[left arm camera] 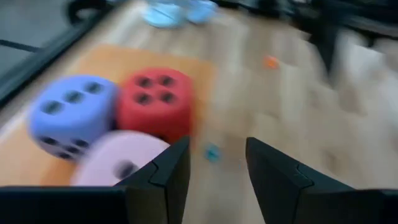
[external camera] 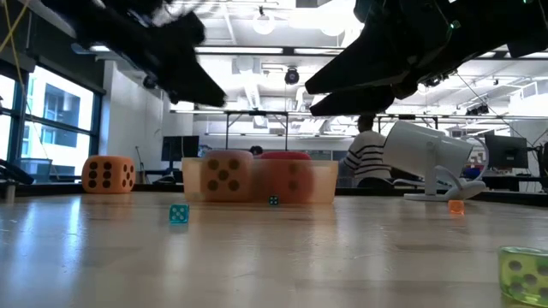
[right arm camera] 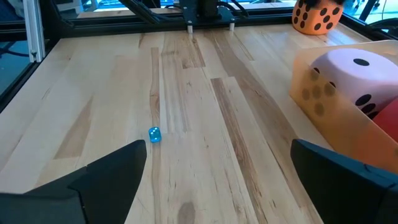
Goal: Pick & Place Dice
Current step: Put the small light blue dice in the orange bin
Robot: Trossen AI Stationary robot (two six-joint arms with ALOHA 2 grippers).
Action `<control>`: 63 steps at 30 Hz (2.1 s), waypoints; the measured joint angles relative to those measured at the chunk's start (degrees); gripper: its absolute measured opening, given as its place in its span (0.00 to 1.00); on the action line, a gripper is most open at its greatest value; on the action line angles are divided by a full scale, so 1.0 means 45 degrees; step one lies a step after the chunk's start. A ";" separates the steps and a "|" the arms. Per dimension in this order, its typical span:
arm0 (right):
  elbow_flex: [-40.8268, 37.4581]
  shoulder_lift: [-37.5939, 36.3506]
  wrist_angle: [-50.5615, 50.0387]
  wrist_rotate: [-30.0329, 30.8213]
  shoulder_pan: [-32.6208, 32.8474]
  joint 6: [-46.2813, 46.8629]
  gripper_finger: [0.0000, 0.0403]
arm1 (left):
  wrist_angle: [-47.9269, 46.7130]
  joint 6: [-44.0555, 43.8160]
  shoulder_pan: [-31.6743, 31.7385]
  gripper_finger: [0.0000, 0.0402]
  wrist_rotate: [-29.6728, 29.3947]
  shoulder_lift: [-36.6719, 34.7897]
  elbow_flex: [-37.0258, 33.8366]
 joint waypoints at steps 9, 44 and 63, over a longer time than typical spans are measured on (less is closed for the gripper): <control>0.0000 0.0000 -0.0001 0.0000 0.0000 0.0000 0.98 | -0.2829 -0.1878 -0.4094 0.37 0.0034 -0.2559 0.0000; 0.0005 -0.0121 0.2590 0.0617 0.0285 -0.1112 0.98 | 0.3198 -0.2928 -0.6811 0.37 -0.0921 0.3297 0.0005; 0.0010 -0.0243 0.2584 0.6098 0.2924 -0.3721 0.98 | 0.5644 -0.1305 -0.7202 0.38 -0.1519 0.5510 0.0000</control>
